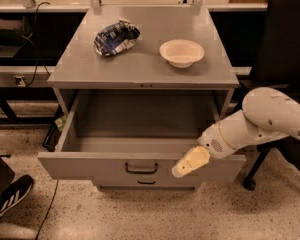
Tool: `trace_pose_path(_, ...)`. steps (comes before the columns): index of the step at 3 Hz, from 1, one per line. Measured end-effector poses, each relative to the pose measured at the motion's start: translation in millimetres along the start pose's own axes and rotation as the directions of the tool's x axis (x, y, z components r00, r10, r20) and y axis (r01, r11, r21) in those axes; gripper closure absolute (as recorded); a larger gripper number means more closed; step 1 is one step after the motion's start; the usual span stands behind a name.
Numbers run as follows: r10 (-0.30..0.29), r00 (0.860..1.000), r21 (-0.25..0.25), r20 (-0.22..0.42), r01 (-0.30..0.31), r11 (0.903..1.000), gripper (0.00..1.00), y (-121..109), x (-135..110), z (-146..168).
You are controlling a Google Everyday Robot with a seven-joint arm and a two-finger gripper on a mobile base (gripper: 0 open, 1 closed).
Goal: Open top drawer
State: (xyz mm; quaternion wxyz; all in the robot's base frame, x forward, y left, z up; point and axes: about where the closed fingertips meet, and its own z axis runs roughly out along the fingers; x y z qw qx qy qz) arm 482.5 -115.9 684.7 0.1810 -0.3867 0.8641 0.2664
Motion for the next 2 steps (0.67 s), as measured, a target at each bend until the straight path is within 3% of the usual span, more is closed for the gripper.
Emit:
trace_pose_path(1,0.056,0.998,-0.042,-0.038,-0.058,0.9974,0.0,31.8,34.3,1.0)
trace_pose_path(2,0.056,0.998,-0.042,-0.038,-0.058,0.9974,0.0,31.8,34.3,1.0)
